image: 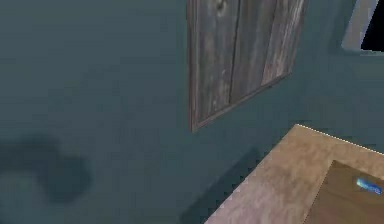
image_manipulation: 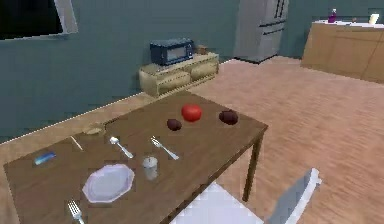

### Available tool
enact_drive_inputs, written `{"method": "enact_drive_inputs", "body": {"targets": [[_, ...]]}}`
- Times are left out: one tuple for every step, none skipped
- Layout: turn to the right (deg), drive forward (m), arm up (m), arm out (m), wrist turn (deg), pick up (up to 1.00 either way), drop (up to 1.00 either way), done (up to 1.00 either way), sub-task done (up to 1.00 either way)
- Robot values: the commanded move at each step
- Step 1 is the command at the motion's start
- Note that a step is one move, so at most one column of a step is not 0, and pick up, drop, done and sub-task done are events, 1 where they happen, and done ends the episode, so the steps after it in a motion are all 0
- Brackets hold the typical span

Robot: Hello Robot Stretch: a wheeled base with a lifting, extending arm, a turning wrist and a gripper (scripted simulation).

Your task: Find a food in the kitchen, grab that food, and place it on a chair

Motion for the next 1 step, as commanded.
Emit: {"method": "enact_drive_inputs", "body": {"targets": [[-3.0,0.00,0.00,0.00,0.0,0.00,0.00,0.00,0.00]]}}
